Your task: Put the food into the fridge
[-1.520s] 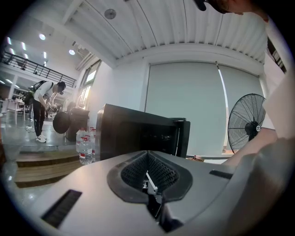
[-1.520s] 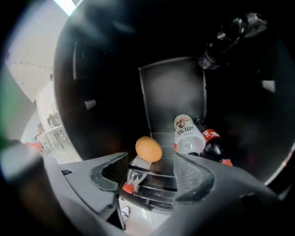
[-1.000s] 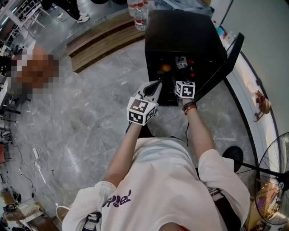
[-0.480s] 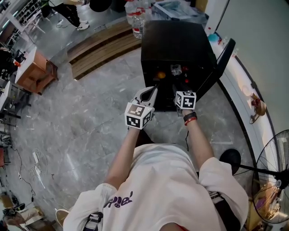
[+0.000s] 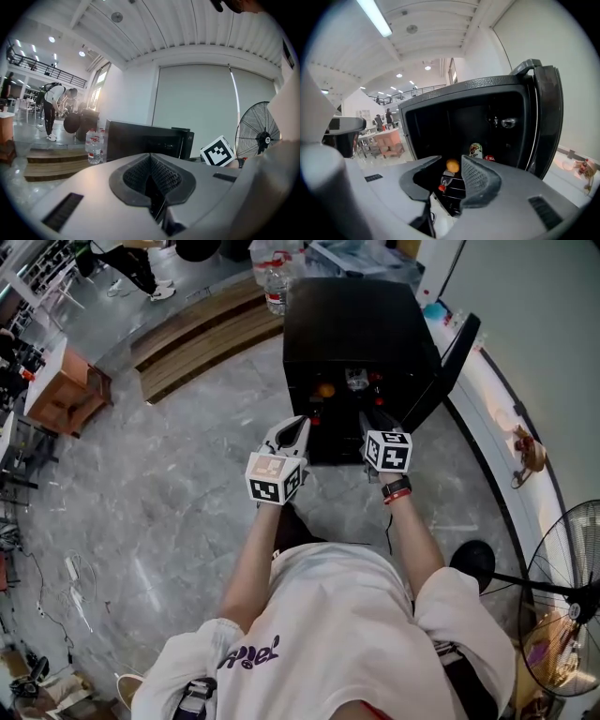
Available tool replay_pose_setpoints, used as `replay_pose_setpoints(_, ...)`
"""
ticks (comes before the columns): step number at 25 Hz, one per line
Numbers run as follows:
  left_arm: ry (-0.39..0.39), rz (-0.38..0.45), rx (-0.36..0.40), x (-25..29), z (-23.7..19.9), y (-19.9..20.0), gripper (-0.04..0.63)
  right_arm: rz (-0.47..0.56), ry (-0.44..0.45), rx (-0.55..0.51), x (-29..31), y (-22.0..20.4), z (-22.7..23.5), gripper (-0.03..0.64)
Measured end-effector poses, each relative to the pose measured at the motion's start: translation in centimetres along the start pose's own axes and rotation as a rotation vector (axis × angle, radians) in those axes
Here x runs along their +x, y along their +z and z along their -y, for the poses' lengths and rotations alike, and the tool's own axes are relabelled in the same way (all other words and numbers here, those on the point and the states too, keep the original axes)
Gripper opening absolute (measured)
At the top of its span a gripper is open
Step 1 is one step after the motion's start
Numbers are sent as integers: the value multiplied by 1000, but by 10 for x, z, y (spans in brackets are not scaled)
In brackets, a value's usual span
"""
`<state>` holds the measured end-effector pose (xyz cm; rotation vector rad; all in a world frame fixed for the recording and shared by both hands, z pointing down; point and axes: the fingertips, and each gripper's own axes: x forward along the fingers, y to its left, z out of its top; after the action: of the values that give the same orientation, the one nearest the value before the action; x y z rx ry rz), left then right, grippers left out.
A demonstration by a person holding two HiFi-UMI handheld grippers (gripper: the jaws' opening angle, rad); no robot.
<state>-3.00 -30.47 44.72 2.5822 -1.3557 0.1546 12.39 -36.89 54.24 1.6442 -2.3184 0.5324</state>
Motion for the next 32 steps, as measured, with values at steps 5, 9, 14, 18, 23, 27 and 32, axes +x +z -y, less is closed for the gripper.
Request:
replay_pose_setpoints(5,16,18,4,-4,-1,-3,17,40,12,-7,-16,7,-5,116)
replay_pose_setpoints(9,22,17,11,-6,-3,0,17,56,14,-5,-26,16,-10,101)
replay_pose_setpoints(14,34,23,6,-8,-9,4,18,75,18,-11,-35,28,-17,72)
replay_pose_setpoints(18,34,27,10,-8,-9,6,18,86,15,-19,-43,34,-18,58)
replay_pose_setpoints(23,31,26,18,-7,-9,9,18,105,12,-18,-53,41,-19,38)
replay_pose_setpoints(27,31,29,23,-8,-8,12,18,123,10,0,-62,46,-19,23)
replay_pose_setpoints(32,31,29,27,-9,-6,13,17,140,-1,-9,-72,49,-17,14)
